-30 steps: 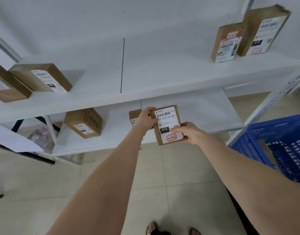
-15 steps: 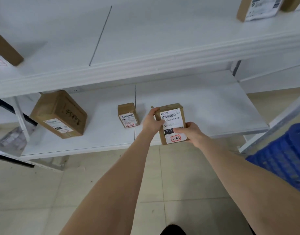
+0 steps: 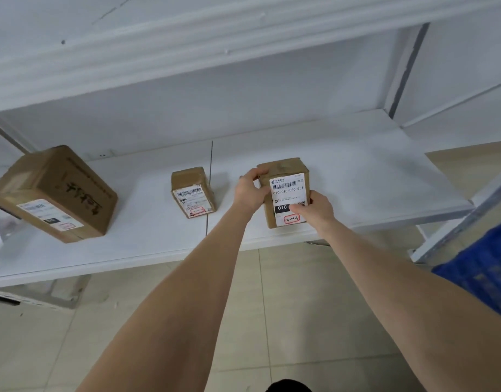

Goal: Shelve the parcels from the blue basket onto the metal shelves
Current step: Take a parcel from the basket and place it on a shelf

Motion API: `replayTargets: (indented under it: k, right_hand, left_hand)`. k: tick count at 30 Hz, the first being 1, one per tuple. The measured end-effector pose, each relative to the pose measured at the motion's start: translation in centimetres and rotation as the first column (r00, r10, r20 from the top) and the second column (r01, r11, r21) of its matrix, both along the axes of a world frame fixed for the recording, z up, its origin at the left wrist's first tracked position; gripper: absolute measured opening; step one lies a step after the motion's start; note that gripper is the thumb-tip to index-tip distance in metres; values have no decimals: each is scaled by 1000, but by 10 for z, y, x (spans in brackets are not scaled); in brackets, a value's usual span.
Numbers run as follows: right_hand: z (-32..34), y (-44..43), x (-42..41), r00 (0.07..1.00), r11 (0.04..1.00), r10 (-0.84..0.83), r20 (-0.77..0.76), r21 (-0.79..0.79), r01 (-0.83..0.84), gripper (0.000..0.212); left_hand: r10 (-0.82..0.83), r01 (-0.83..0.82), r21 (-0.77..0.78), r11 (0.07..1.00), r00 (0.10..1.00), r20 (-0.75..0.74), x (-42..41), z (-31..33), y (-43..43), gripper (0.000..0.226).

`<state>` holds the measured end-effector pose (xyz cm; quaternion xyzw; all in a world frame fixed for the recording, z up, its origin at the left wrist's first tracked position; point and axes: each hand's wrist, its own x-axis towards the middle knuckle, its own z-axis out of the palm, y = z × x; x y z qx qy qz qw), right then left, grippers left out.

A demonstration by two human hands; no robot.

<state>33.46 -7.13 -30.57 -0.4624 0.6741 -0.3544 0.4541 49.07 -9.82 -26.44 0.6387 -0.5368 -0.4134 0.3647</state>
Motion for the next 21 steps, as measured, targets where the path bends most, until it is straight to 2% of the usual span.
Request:
replayTargets:
  k: [5,15,21]
  right_hand:
    - [-20,-6,-17,993,994,-52,-103,-97,42,41]
    - [-45,-7,-56,991,990,-83,-107,-124,70,43]
    - [-51,-7,-60,991,994,-35,-127,-109,22,46]
  left_hand:
    - [-23,22,-51,998,999,-23,-20,-18,-8,38]
    - [-68,66,-103,992,998,-8,-61,-35,-4,39]
    - [-81,98,-143,985,989,122,-59,-36,6,38]
